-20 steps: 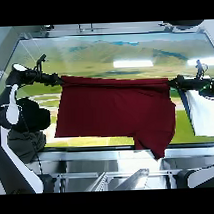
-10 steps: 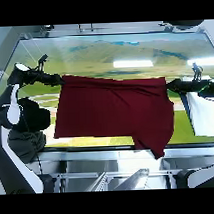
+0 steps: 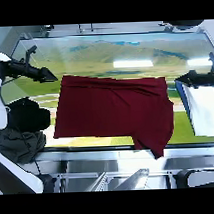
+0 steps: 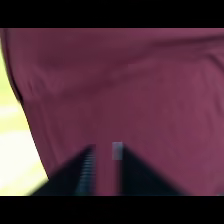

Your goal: Fold the shirts.

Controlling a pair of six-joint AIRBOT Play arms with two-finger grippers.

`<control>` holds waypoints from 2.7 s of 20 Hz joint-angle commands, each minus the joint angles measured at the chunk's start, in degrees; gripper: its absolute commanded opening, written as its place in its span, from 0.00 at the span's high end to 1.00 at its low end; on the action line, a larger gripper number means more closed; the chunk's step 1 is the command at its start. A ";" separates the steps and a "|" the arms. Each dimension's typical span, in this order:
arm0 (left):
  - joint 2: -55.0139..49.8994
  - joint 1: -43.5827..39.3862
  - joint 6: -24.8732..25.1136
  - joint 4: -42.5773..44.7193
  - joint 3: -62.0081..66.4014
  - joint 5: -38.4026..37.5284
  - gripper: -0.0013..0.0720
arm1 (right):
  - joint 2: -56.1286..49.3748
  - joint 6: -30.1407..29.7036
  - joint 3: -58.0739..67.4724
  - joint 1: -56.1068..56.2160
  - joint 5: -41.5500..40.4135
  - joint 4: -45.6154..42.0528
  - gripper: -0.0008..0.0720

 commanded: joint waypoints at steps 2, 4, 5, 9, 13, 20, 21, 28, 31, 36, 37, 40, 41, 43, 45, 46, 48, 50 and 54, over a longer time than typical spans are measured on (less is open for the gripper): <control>5.29 2.34 -6.56 0.15 -5.25 -9.66 0.99 | 7.21 5.01 -3.06 -0.70 10.64 -1.66 0.97; 11.30 2.54 -5.35 0.39 -17.51 -7.19 0.99 | 12.92 5.01 -9.86 -1.05 11.82 -4.76 0.97; 15.17 2.75 -4.68 2.12 -25.14 -4.85 0.99 | 16.55 5.46 -14.19 -1.44 11.74 -6.82 0.97; 25.75 2.75 -6.19 16.57 -47.69 2.73 0.59 | 32.28 5.84 -29.24 -1.75 9.55 -7.89 0.96; 27.76 2.89 -6.47 19.76 -57.66 9.18 0.51 | 41.64 6.19 -36.11 -1.70 7.78 -7.96 0.96; 27.32 2.54 -5.51 19.61 -60.13 17.14 0.50 | 45.92 7.37 -38.88 -1.90 9.05 -7.96 0.96; 26.43 2.10 -3.04 15.82 -60.15 16.61 0.47 | 45.77 7.39 -38.88 -1.90 9.03 -7.96 0.96; 16.61 -0.24 3.72 7.10 -60.04 4.61 0.97 | 45.55 14.38 -38.88 -8.02 8.79 -18.21 0.96; 17.14 2.95 3.67 7.06 -60.04 4.81 0.97 | 45.48 19.93 -40.09 -13.62 6.71 -24.11 0.91; 19.63 7.61 3.67 5.25 -60.04 6.86 0.97 | 41.11 22.34 -51.36 -13.77 -0.42 -26.40 0.40; 19.63 8.07 3.72 3.13 -60.04 6.82 0.97 | 39.67 22.23 -53.20 -13.40 -1.51 -25.81 0.40; 19.58 7.98 4.59 1.05 -60.06 6.78 0.97 | 35.41 20.98 -56.33 -10.05 -2.47 -24.09 0.40; 19.58 7.98 4.59 0.98 -60.06 6.78 0.97 | 33.99 20.52 -56.98 -8.46 -2.47 -22.88 0.40; 19.58 8.00 4.59 1.03 -60.06 6.78 0.97 | 31.39 19.47 -57.61 -4.24 -3.28 -20.24 0.40; 19.58 7.98 4.59 1.03 -60.06 6.75 0.97 | 29.55 19.45 -57.64 0.72 -7.34 -18.14 0.40; 19.58 8.00 4.59 1.03 -60.06 6.75 0.97 | 28.85 19.47 -57.64 3.08 -9.35 -17.25 0.40; 19.58 8.00 4.59 1.07 -60.06 6.10 0.97 | 27.91 19.43 -57.64 6.25 -10.38 -15.10 0.40; 19.58 8.00 4.55 1.05 -60.06 5.40 0.97 | 28.04 16.92 -57.53 7.02 -8.28 -13.00 0.74; 19.58 8.00 4.55 1.09 -60.04 3.48 0.97 | 28.06 15.30 -54.99 6.75 -0.81 -12.81 0.96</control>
